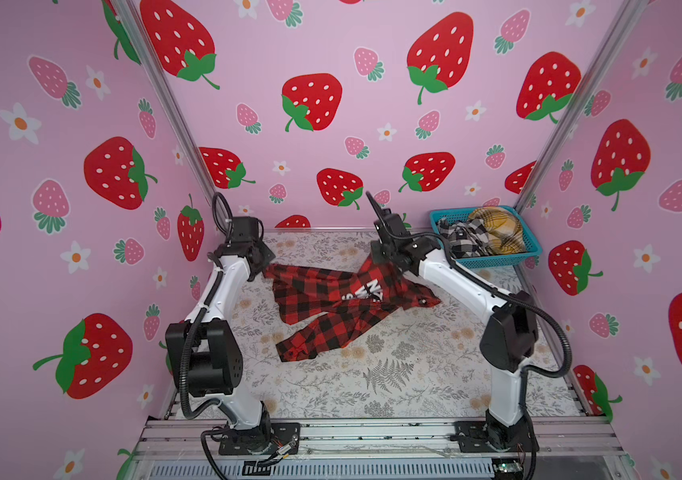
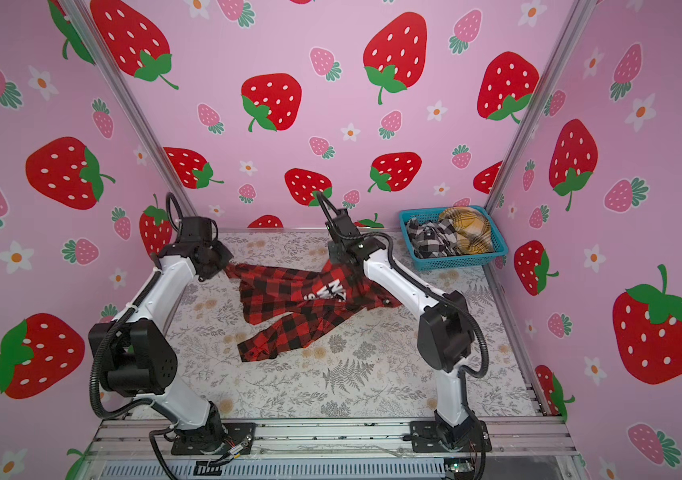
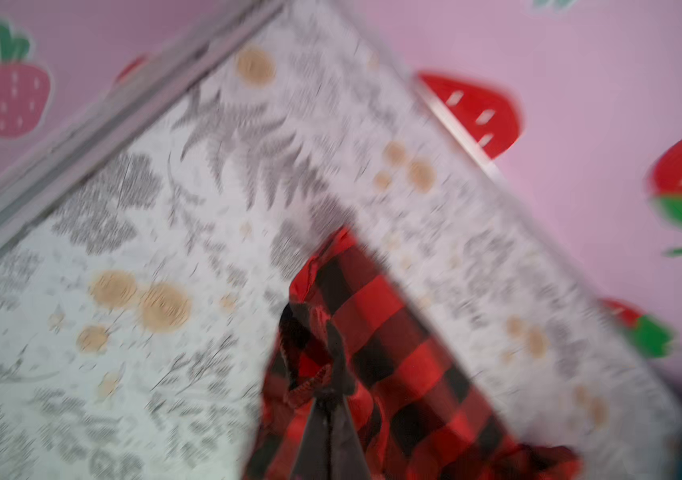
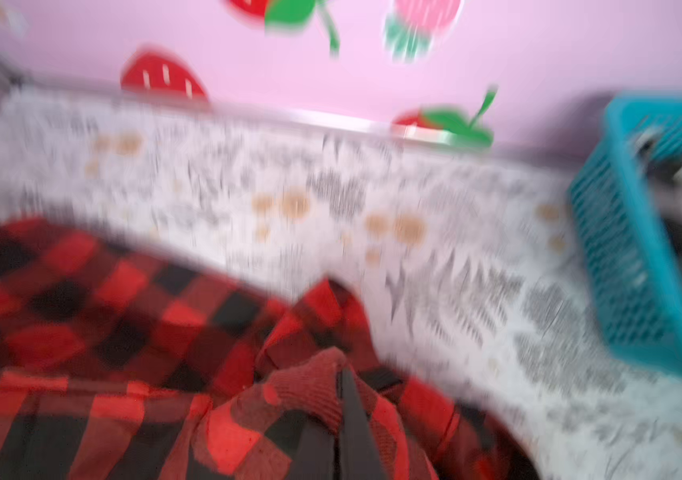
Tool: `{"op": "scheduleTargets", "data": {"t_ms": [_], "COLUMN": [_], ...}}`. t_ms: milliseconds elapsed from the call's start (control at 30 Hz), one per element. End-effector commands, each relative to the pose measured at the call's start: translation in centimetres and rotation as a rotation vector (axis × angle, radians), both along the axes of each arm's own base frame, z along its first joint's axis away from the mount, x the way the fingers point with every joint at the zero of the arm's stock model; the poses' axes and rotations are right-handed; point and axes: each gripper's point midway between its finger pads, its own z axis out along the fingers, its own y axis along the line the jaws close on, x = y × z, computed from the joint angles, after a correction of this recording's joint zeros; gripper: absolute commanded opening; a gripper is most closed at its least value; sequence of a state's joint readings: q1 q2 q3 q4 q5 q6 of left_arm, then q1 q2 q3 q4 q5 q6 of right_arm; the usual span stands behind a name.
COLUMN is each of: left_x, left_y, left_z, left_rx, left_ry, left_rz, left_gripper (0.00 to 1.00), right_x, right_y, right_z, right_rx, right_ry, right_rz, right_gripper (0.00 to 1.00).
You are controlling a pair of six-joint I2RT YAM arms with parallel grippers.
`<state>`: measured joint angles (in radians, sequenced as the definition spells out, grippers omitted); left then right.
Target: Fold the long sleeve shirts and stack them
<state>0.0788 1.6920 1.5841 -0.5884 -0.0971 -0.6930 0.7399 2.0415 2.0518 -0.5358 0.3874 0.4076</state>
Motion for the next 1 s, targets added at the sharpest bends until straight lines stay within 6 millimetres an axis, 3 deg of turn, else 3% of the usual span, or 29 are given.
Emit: {"op": "scheduleTargets", "data": {"t_ms": [0,67,133,200,267,367,500,567,633,733,833,900,967], "left_x": [1.6,0.3,-1.9,-4.0,-5.6,-6.9,-9.9,-12.8,-16.5,-21.8,-25.2,-25.4,-24.3], "left_y": [2.6,3.1,3.4,3.8,4.1,3.6,2.0,1.1,-0.4,-3.3,-5.3,-6.0,-6.4], "left_z": [16.2,21.4,24.8,26.0,25.3,20.8,10.9,5.5,-1.4,-8.5,-11.6,-13.0,-14.3], "left_rx": [-0.022,-0.019,-0.018,-0.004,0.008,-0.024,-0.053,-0.050,-0.100,-0.176,-0.170,-0.178,-0.197], "left_ry": [-0.430,-0.557,-0.663,-0.703,-0.689,-0.585,-0.379,-0.253,-0.093,0.085,0.147,0.140,0.149], "left_rz": [0.157,0.194,0.224,0.250,0.260,0.238,0.191,0.182,0.156,0.093,0.049,0.038,0.035], "left_gripper": [0.00,0.00,0.00,0.00,0.00,0.00,0.00,0.00,0.00,0.00,0.00,0.00,0.00], "right_x": [1.8,1.5,0.6,-1.0,-2.8,-3.5,-4.6,-6.5,-9.7,-14.9,-19.0,-20.3,-20.2], "right_y": [-6.6,-9.0,-10.7,-11.9,-13.5,-14.0,-14.1,-15.1,-15.8,-17.5,-18.3,-17.7,-16.6], "right_z": [16.2,19.7,21.0,21.2,20.7,17.8,7.7,2.7,-3.2,-11.5,-17.5,-20.2,-22.2], "right_rx": [0.063,0.091,0.089,0.109,0.157,0.125,0.015,0.008,0.021,0.014,-0.002,-0.009,-0.025], "right_ry": [-0.310,-0.380,-0.419,-0.471,-0.505,-0.443,-0.237,-0.143,-0.002,0.209,0.382,0.474,0.537], "right_rz": [-0.263,-0.322,-0.346,-0.333,-0.343,-0.320,-0.280,-0.279,-0.243,-0.221,-0.183,-0.141,-0.101], "right_gripper": [0.00,0.00,0.00,0.00,0.00,0.00,0.00,0.00,0.00,0.00,0.00,0.00,0.00]}}
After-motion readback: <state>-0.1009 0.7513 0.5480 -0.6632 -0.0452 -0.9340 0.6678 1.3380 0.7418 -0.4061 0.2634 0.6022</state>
